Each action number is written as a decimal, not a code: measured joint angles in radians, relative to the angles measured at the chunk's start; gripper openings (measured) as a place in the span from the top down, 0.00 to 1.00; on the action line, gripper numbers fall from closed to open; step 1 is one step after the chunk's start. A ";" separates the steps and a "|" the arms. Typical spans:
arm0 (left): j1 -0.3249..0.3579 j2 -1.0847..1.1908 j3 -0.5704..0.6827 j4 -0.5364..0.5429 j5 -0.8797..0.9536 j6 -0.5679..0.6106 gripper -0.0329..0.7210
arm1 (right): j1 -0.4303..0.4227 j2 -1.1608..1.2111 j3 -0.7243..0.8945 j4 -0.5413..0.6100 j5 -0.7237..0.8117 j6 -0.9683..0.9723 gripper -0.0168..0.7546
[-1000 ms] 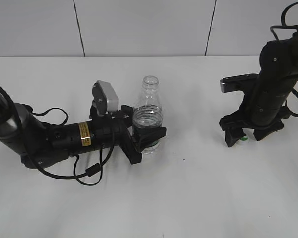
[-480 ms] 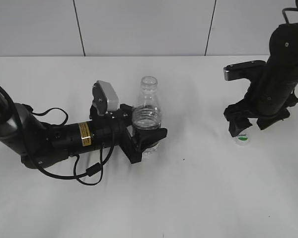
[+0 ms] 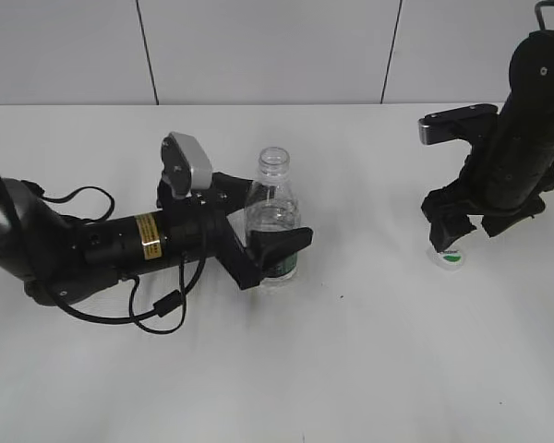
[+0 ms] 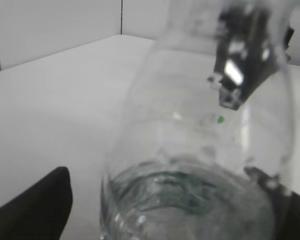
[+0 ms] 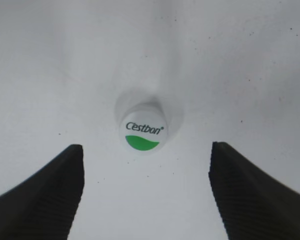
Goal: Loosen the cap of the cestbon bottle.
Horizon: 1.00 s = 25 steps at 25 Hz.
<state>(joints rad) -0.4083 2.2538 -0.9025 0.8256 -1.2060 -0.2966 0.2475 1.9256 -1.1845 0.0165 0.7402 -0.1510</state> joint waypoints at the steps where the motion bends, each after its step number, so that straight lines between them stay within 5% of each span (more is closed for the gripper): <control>1: 0.000 -0.022 0.013 0.000 0.000 -0.008 0.14 | 0.000 0.000 0.000 0.000 0.004 -0.003 0.21; 12: 0.000 -0.287 0.114 0.000 -0.001 -0.160 0.17 | 0.000 0.000 0.000 0.000 0.024 -0.005 0.21; 19: 0.000 -0.472 0.115 -0.097 0.012 -0.264 0.17 | 0.000 -0.003 0.000 0.001 0.055 -0.007 0.21; 25: 0.000 -0.614 0.109 -0.184 0.371 -0.317 0.17 | 0.000 -0.080 0.000 0.002 0.064 -0.007 0.21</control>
<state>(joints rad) -0.4083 1.6398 -0.7937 0.6421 -0.8353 -0.6138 0.2475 1.8461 -1.1845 0.0186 0.8046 -0.1577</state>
